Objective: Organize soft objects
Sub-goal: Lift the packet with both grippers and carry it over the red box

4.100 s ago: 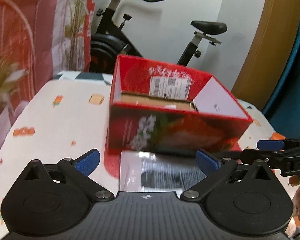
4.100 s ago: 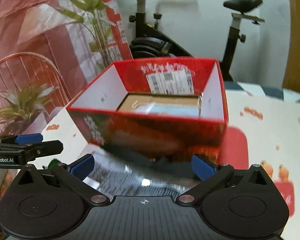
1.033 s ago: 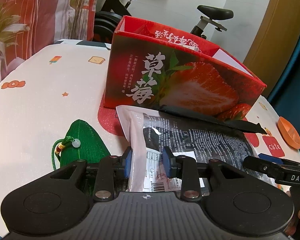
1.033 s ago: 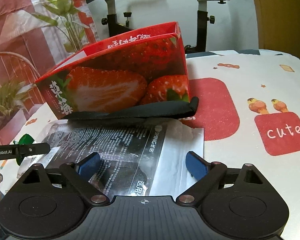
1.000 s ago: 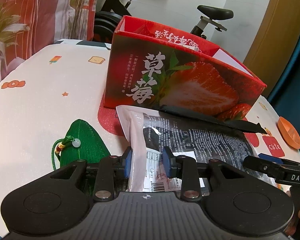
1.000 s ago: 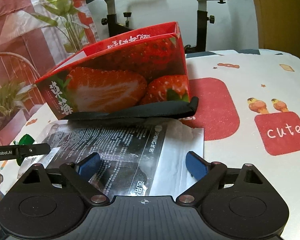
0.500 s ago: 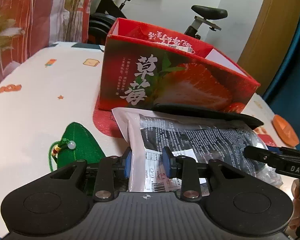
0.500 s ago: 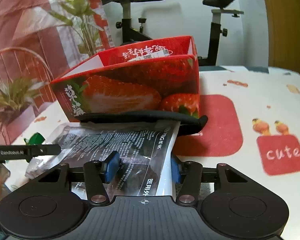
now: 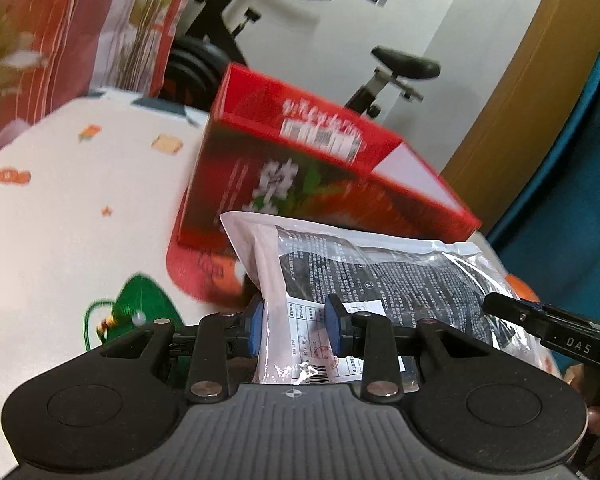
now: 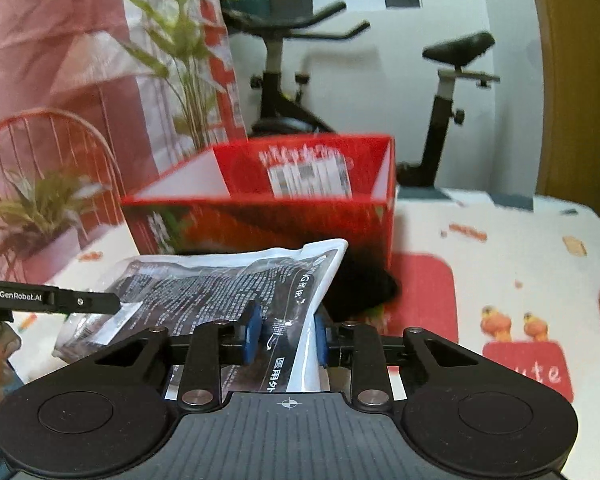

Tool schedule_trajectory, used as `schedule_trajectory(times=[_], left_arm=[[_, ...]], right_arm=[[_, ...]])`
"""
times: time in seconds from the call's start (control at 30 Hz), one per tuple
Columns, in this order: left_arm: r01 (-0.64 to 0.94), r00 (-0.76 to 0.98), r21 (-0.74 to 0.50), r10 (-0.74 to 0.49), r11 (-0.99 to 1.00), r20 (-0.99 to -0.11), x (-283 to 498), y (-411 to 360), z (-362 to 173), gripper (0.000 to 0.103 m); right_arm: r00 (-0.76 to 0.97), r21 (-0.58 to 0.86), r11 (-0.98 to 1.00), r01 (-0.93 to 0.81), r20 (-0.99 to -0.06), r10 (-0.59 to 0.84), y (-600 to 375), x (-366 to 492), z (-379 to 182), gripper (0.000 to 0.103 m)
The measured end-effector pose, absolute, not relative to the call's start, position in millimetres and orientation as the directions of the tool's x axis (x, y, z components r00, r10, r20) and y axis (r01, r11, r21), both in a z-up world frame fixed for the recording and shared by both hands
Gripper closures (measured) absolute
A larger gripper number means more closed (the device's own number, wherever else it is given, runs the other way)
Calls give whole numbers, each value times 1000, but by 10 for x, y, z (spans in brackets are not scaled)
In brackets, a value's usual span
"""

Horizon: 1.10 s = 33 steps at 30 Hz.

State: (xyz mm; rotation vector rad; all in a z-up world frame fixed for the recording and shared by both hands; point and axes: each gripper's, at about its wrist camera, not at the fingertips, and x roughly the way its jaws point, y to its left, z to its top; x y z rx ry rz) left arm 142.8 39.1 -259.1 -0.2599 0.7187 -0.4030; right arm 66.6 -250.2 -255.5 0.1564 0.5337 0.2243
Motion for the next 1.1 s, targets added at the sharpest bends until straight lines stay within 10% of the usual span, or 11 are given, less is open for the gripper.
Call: schedule_trajectory(times=[0.77,1.1], left_arm=[[306,822,-310,-414,900,-390,1859,258,-1597,70],[313,813,-216,-378,925,-442,2569,-97,-1608,70]], right_arm=[[928,125,969,-213,-285,241,-2693,1393,-1632,79],[917,157,981,-114,-363,165,-2916,2168,-1758,85]])
